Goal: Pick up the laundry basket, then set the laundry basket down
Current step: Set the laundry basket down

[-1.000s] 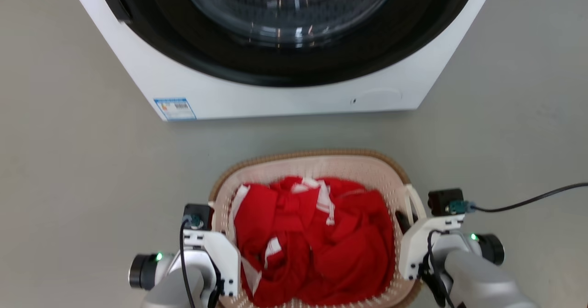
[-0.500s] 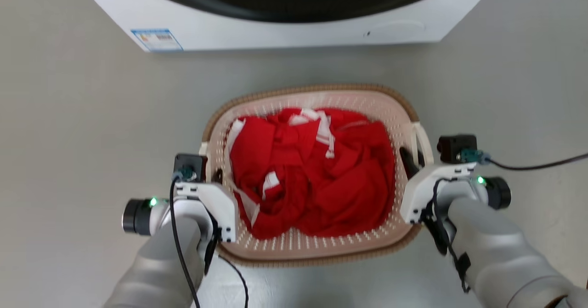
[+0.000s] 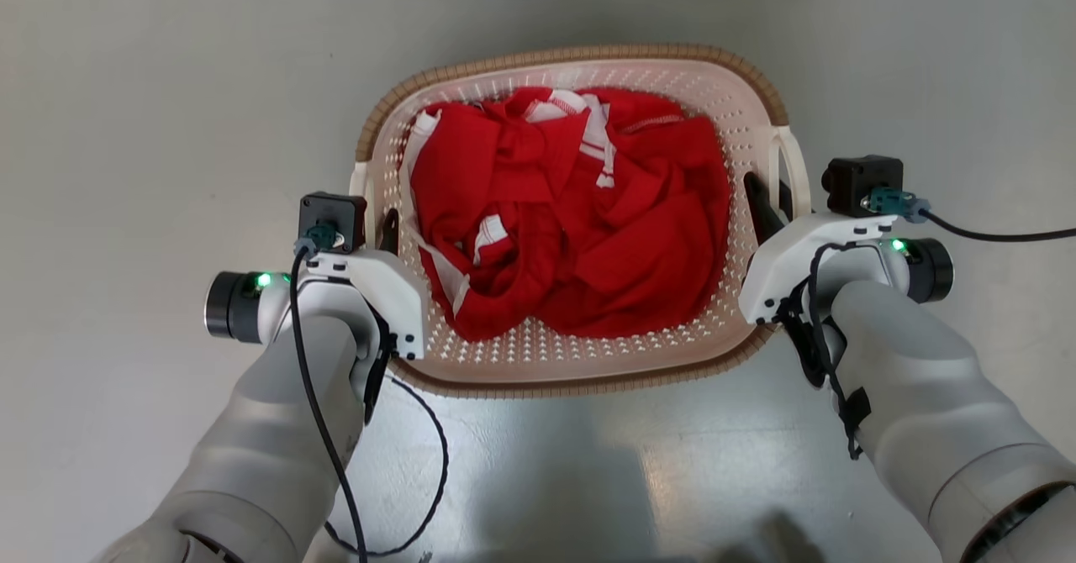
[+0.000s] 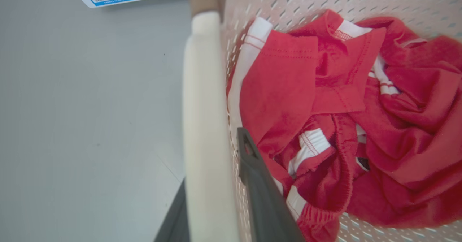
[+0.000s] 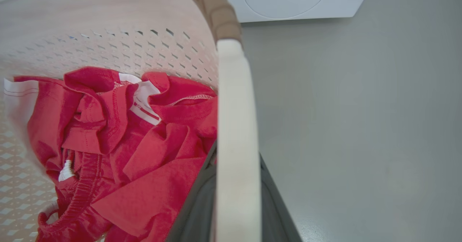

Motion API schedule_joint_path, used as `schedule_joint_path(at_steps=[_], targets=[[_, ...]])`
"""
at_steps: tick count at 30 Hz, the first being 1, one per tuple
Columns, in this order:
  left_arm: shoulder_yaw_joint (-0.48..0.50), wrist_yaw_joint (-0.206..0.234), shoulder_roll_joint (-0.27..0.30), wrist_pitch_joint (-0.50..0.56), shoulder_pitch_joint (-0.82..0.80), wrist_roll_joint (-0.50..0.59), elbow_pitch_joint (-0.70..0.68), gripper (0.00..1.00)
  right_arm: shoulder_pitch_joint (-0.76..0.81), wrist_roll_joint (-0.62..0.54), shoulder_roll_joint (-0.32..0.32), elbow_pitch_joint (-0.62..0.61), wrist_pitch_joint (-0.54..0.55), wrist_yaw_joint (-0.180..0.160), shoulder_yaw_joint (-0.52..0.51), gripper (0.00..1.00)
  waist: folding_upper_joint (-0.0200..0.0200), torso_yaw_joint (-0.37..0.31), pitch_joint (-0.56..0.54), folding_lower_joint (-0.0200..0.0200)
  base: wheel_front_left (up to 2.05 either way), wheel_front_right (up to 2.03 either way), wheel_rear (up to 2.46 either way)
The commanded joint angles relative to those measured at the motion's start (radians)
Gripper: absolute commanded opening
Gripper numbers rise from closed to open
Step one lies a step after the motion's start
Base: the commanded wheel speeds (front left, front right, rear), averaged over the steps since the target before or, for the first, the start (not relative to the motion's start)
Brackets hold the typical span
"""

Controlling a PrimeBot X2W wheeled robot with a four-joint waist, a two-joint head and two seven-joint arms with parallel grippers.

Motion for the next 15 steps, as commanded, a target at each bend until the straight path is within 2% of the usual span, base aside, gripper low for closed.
schedule_joint_path(at_steps=[1, 15], targets=[[0.006, 0.012, 0.085, -0.011, 0.006, 0.023, 0.034, 0.00, 0.004, -0.018, -0.045, 0.015, -0.023, -0.003, -0.012, 0.00, 0.0000, 0.002, 0.032, 0.0000, 0.00, 0.00, 0.00], [0.005, 0.009, 0.095, -0.030, -0.076, 0.038, 0.037, 0.00, -0.031, -0.154, -0.045, -0.024, -0.023, -0.003, -0.157, 0.00, 0.0000, -0.002, 0.153, 0.0000, 0.00, 0.00, 0.00]])
